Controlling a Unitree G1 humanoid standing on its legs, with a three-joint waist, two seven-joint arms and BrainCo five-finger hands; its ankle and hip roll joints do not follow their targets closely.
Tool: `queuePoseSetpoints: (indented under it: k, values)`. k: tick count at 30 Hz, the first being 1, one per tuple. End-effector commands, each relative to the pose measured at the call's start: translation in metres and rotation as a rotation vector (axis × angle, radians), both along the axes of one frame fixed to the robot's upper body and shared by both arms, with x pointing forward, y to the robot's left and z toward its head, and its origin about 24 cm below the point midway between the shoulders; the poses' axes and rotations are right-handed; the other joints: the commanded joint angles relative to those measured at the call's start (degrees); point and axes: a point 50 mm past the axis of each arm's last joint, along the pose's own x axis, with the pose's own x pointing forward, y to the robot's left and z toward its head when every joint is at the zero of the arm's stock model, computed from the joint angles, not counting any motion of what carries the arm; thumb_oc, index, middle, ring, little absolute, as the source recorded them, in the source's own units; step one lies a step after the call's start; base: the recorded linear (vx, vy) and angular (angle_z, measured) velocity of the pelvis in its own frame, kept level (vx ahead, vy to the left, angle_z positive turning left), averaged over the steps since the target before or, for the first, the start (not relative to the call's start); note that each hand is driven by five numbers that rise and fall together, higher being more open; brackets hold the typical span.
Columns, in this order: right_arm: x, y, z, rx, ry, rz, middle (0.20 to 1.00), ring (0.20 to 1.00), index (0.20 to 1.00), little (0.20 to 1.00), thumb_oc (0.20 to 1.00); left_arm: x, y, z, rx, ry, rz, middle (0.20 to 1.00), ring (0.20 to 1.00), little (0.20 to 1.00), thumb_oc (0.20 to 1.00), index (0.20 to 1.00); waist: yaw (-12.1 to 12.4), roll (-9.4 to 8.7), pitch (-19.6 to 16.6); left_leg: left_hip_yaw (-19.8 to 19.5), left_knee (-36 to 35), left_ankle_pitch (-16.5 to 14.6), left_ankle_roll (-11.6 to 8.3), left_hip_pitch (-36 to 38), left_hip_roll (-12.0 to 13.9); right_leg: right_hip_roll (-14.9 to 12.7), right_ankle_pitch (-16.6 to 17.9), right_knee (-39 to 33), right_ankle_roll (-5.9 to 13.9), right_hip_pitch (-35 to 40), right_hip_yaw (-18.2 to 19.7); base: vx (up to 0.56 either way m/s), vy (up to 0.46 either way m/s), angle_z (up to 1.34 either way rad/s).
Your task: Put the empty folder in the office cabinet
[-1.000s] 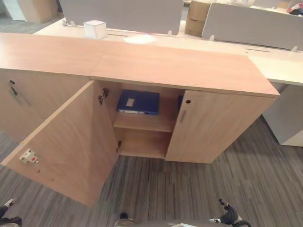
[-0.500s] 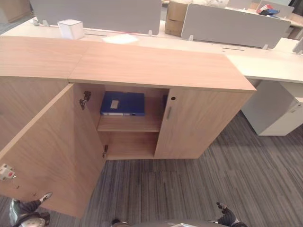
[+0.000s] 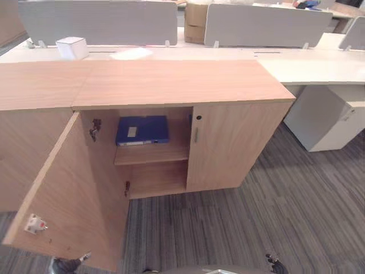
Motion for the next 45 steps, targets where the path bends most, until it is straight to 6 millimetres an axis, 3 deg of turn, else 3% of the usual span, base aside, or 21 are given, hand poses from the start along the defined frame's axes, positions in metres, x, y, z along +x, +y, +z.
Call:
queuePoseSetpoints:
  k: [1, 3, 6, 8, 12, 16, 19, 21, 24, 26, 33, 35, 36, 37, 38, 39, 40, 41, 42, 45]
  values:
    - [0.031, -0.009, 0.006, -0.039, -0.083, -0.036, 1.000, 1.000, 1.000, 1.000, 1.000, 0.086, -0.028, 0.016, -0.073, -0.242, -0.171, 1.000, 1.000, 1.000, 1.000, 1.000, -3.89, 1.11, -1.05, -4.24, -0.45, -1.28, -0.32, -1.28, 1.61, -0.80, -1.69, 0.23, 2.00, 0.62, 2.93, 0.01, -0.037, -0.17]
    - [0.035, -0.010, 0.006, -0.048, -0.092, -0.049, 1.000, 1.000, 1.000, 1.000, 1.000, 0.097, -0.053, 0.012, -0.139, -0.250, -0.234, 1.000, 1.000, 1.000, 1.000, 1.000, -5.47, 1.71, -1.29, -3.12, -0.45, -1.19, -0.36, -1.27, 1.83, -0.51, -1.39, 0.13, 2.00, -0.14, 4.19, 0.01, -0.039, -0.21]
    - [0.040, -0.009, 0.007, -0.060, -0.102, -0.045, 1.000, 1.000, 1.000, 1.000, 1.000, 0.112, -0.071, 0.013, -0.170, -0.269, -0.282, 1.000, 1.000, 1.000, 1.000, 1.000, -6.79, 2.05, -1.63, -2.12, -0.45, -1.15, -0.47, -1.24, 2.16, -0.16, -1.23, -0.03, 1.90, -0.83, 5.35, 0.02, -0.039, -0.25]
    - [0.040, -0.009, 0.007, -0.060, -0.103, -0.045, 1.000, 1.000, 1.000, 1.000, 1.000, 0.112, -0.071, 0.013, -0.170, -0.270, -0.283, 1.000, 1.000, 1.000, 1.000, 1.000, -6.73, 2.07, -1.61, -2.07, -0.45, -1.16, -0.48, -1.23, 2.18, -0.14, -1.22, -0.02, 1.90, -0.86, 5.40, 0.01, -0.025, -0.29]
    - [0.042, -0.008, 0.007, -0.070, -0.104, -0.030, 1.000, 1.000, 1.000, 1.000, 1.000, 0.135, -0.080, 0.021, -0.171, -0.310, -0.299, 1.000, 1.000, 1.000, 1.000, 1.000, -8.75, 2.41, -2.35, -0.59, -0.45, -1.11, -0.80, -1.00, 2.61, 0.44, -1.02, -0.15, 1.92, -1.56, 6.98, 0.02, -0.038, -0.23]
    - [0.041, -0.008, 0.007, -0.077, -0.105, -0.006, 1.000, 1.000, 1.000, 1.000, 1.000, 0.160, -0.065, 0.037, -0.126, -0.372, -0.239, 1.000, 1.000, 1.000, 1.000, 1.000, -10.11, 2.69, -3.04, 0.34, -0.45, -1.12, -1.05, -0.70, 2.91, 0.79, -1.06, -0.15, 1.92, -1.84, 7.81, 0.04, -0.030, -0.27]
    - [0.039, -0.011, 0.008, -0.083, -0.102, 0.010, 1.000, 1.000, 1.000, 1.000, 1.000, 0.186, -0.035, 0.064, -0.041, -0.456, -0.167, 1.000, 1.000, 1.000, 1.000, 1.000, -10.86, 3.02, -3.65, 0.61, -0.45, -1.10, -1.36, -0.49, 3.08, 0.92, -1.10, -0.15, 1.96, -1.79, 7.86, 0.03, -0.021, -0.08]
    - [0.039, -0.011, 0.008, -0.083, -0.102, 0.010, 1.000, 1.000, 1.000, 1.000, 1.000, 0.186, -0.035, 0.064, -0.040, -0.456, -0.167, 1.000, 1.000, 1.000, 1.000, 1.000, -10.88, 3.00, -3.62, 0.59, -0.45, -1.10, -1.36, -0.49, 3.09, 0.92, -1.11, -0.15, 1.96, -1.78, 7.85, 0.01, -0.003, -0.08]
    - [0.039, -0.013, 0.009, -0.085, -0.106, 0.018, 1.000, 1.000, 1.000, 1.000, 1.000, 0.198, -0.009, 0.085, 0.027, -0.504, -0.122, 1.000, 1.000, 1.000, 1.000, 1.000, -10.74, 3.25, -3.99, 0.43, -0.45, -1.01, -1.54, -0.65, 3.11, 0.90, -1.11, -0.15, 2.05, -1.60, 7.51, 0.01, 0.000, -0.06]
    - [0.039, -0.013, 0.010, -0.082, -0.108, 0.020, 1.000, 1.000, 1.000, 1.000, 1.000, 0.196, 0.002, 0.089, 0.055, -0.492, -0.115, 1.000, 1.000, 1.000, 1.000, 1.000, -10.50, 3.23, -4.04, 0.18, -0.45, -0.98, -1.53, -0.79, 2.99, 0.82, -1.09, -0.15, 2.15, -1.44, 7.23, 0.00, 0.000, 0.00]
    - [0.040, -0.012, 0.008, -0.076, -0.097, 0.020, 1.000, 1.000, 1.000, 1.000, 1.000, 0.170, 0.014, 0.072, 0.062, -0.389, -0.093, 1.000, 1.000, 1.000, 1.000, 1.000, -9.35, 2.95, -3.99, -0.87, -0.45, -1.17, -1.15, -1.21, 2.17, 0.03, -0.85, -0.15, 2.39, -0.89, 6.08, -0.01, 0.038, 0.07]
    - [0.040, -0.013, 0.007, -0.081, -0.081, 0.009, 1.000, 1.000, 1.000, 1.000, 1.000, 0.145, 0.001, 0.048, 0.015, -0.279, -0.142, 1.000, 1.000, 1.000, 1.000, 1.000, -8.62, 2.79, -3.75, -1.53, -0.45, -1.46, -0.61, -1.63, 1.32, -0.73, -0.55, -0.03, 2.60, -0.75, 5.68, -0.04, 0.128, 0.15]
    - [0.043, -0.014, 0.007, -0.091, -0.076, 0.005, 1.000, 1.000, 1.000, 1.000, 1.000, 0.121, -0.012, 0.027, -0.041, -0.197, -0.149, 1.000, 1.000, 1.000, 1.000, 1.000, -8.17, 2.74, -3.41, -2.02, -0.45, -1.78, 0.04, -1.91, 0.35, -1.36, -0.27, 0.21, 2.79, -0.89, 5.58, -0.05, 0.116, 0.17]
    - [0.043, -0.015, 0.007, -0.092, -0.076, 0.005, 1.000, 1.000, 1.000, 1.000, 1.000, 0.121, -0.012, 0.027, -0.042, -0.196, -0.149, 1.000, 1.000, 1.000, 1.000, 1.000, -8.20, 2.76, -3.44, -2.03, -0.45, -1.80, 0.07, -1.91, 0.32, -1.40, -0.27, 0.21, 2.82, -0.88, 5.56, -0.05, 0.133, 0.12]
    - [0.043, -0.016, 0.007, -0.102, -0.071, 0.005, 1.000, 1.000, 1.000, 1.000, 1.000, 0.105, -0.022, 0.015, -0.080, -0.151, -0.149, 1.000, 1.000, 1.000, 1.000, 1.000, -7.92, 2.79, -3.20, -2.22, -0.45, -2.12, 0.56, -1.97, -0.29, -1.91, -0.13, 0.35, 3.01, -0.94, 5.46, -0.06, 0.152, 0.09]
    - [0.045, -0.017, 0.006, -0.110, -0.061, 0.003, 1.000, 1.000, 1.000, 1.000, 1.000, 0.075, -0.041, -0.004, -0.153, -0.059, -0.147, 1.000, 1.000, 1.000, 1.000, 1.000, -7.40, 2.80, -2.50, -2.67, -0.45, -2.61, 1.41, -2.11, -1.49, -2.85, 0.28, 0.98, 3.27, -1.22, 5.30, -0.06, 0.152, 0.07]
    - [0.045, -0.017, 0.006, -0.111, -0.060, 0.003, 1.000, 1.000, 1.000, 1.000, 1.000, 0.074, -0.041, -0.004, -0.154, -0.059, -0.147, 1.000, 1.000, 1.000, 1.000, 1.000, -7.41, 2.81, -2.50, -2.68, -0.45, -2.64, 1.44, -2.08, -1.53, -2.89, 0.28, 0.97, 3.31, -1.18, 5.29, -0.06, 0.141, 0.03]
    - [0.044, -0.016, 0.005, -0.112, -0.047, 0.005, 1.000, 1.000, 1.000, 1.000, 1.000, 0.058, -0.048, -0.013, -0.178, 0.004, -0.154, 1.000, 1.000, 1.000, 1.000, 1.000, -7.06, 2.78, -2.15, -2.99, -0.45, -2.86, 1.81, -2.18, -2.14, -3.43, 0.43, 1.39, 3.38, -1.23, 5.13, -0.06, 0.098, 0.08]
    - [0.039, -0.013, 0.001, -0.119, 0.000, 0.024, 1.000, 1.000, 1.000, 1.000, 1.000, 0.022, -0.062, -0.027, -0.222, 0.153, -0.193, 1.000, 1.000, 1.000, 1.000, 1.000, -5.97, 2.61, -1.68, -4.03, -0.45, -3.04, 2.21, -2.48, -2.92, -4.29, 0.37, 2.20, 3.47, -1.03, 4.42, -0.07, 0.099, 0.14]
    - [0.039, -0.004, -0.002, -0.106, 0.031, 0.020, 1.000, 1.000, 1.000, 1.000, 1.000, -0.011, -0.073, -0.036, -0.256, 0.301, -0.237, 1.000, 1.000, 1.000, 1.000, 1.000, -4.96, 2.25, -1.43, -6.50, -0.45, -2.63, 2.38, -3.60, -3.07, -3.84, -0.42, 2.43, 3.17, -0.71, 5.19, -0.06, -0.010, 0.40]
